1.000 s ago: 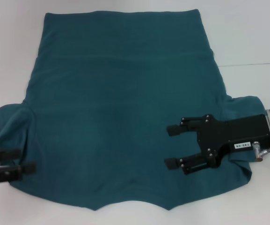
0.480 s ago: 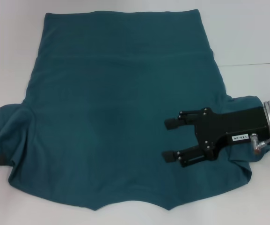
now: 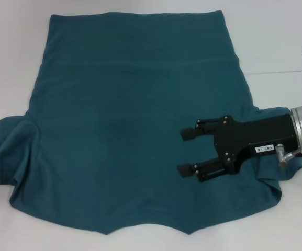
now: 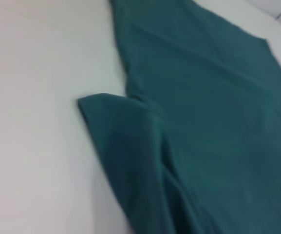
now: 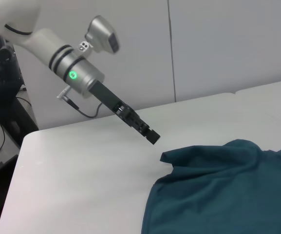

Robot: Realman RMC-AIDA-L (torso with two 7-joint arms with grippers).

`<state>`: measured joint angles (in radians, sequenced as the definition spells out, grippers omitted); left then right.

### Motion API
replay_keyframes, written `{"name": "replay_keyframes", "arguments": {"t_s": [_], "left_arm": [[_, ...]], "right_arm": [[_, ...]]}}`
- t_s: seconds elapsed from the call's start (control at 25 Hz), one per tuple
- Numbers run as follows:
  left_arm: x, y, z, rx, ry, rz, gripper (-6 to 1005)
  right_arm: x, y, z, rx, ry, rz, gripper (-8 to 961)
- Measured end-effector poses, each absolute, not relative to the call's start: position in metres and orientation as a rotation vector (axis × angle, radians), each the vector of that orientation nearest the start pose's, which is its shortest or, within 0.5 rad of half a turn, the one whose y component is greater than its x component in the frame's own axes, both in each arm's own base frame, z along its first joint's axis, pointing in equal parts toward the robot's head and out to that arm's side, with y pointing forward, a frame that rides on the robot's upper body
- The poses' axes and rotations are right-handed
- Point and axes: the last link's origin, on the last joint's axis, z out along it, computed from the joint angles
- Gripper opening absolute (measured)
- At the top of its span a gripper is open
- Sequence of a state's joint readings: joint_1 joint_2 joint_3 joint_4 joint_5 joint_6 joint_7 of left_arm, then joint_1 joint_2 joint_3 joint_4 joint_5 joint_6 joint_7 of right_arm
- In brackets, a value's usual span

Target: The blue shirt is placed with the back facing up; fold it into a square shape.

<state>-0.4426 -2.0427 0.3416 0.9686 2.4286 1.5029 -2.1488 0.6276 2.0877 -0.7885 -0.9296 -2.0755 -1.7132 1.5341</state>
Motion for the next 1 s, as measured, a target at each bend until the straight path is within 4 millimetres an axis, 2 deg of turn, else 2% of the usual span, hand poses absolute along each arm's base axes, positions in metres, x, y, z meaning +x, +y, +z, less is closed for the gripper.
{"name": "replay_keyframes", "arguments": {"t_s": [0.36,1.0], "left_arm": [[-0.361,0.33,0.082,-1.982,-1.526,-0.271,931],[-0.357,0.342,0.067,-2.012,-1.491,-0.215,930]], "right_arm": [[0.196,0.349,0.022,-2.952,0.324,0.548,927],[0.197,0.348,0.02,-2.951,0.331,0.55,926]]}}
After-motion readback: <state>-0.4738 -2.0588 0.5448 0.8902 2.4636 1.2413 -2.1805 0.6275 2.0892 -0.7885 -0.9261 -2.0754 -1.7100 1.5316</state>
